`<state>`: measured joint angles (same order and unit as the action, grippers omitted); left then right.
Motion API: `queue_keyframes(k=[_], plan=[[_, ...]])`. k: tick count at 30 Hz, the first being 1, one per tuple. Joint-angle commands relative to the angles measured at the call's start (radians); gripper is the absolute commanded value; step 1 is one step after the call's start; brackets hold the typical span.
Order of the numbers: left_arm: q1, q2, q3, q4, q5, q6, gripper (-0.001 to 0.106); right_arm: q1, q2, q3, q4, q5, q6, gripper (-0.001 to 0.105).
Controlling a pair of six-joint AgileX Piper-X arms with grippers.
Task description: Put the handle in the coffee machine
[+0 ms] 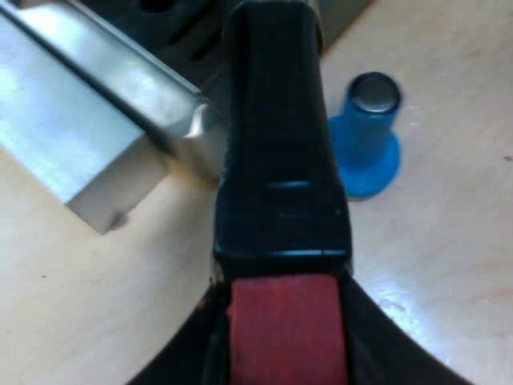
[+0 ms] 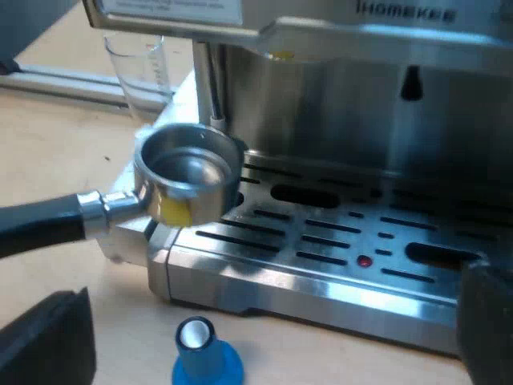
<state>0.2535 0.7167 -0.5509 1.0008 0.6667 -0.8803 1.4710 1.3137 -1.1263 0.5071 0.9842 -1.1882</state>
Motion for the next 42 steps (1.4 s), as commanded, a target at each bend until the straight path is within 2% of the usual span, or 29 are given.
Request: queue_keyframes(k=[1,4,7,11,17,18,22,23,28,37,42], plan=[[0.041,0.026,-0.013,-0.029,0.09,0.037,0.0,-0.001,-0.003,0.049,-0.149,0.041,-0.034,0.092],[0.06,0.064,-0.013,-0.029,0.095,0.07,0.0,0.0,0.003,0.086,-0.278,0.04,-0.126,0.092],[0.061,0.117,-0.018,-0.024,0.095,0.115,0.0,0.0,0.027,0.107,-0.445,0.038,-0.252,0.092],[0.061,0.158,-0.044,-0.024,0.095,0.149,0.0,0.0,0.057,0.107,-0.543,0.041,-0.299,0.092],[0.061,0.228,-0.095,-0.022,0.095,0.229,0.0,0.0,0.091,0.107,-0.563,0.053,-0.304,0.092],[0.061,0.253,-0.112,-0.008,0.095,0.274,0.0,0.0,0.095,0.107,-0.563,0.053,-0.304,0.092],[0.061,0.324,-0.139,-0.002,0.107,0.348,0.0,0.0,0.11,0.107,-0.57,0.092,-0.304,0.092],[0.061,0.336,-0.144,-0.002,0.11,0.351,0.0,0.0,0.112,0.107,-0.571,0.098,-0.304,0.092],[0.061,0.438,-0.182,-0.002,0.206,0.37,0.0,0.0,0.125,0.107,-0.604,0.116,-0.311,0.092],[0.061,0.567,-0.247,-0.008,0.284,0.391,0.0,-0.026,0.125,0.107,-0.608,0.118,-0.311,0.092],[0.022,0.618,-0.273,-0.008,0.284,0.422,0.0,-0.059,0.125,0.107,-0.626,0.111,-0.319,0.092]])
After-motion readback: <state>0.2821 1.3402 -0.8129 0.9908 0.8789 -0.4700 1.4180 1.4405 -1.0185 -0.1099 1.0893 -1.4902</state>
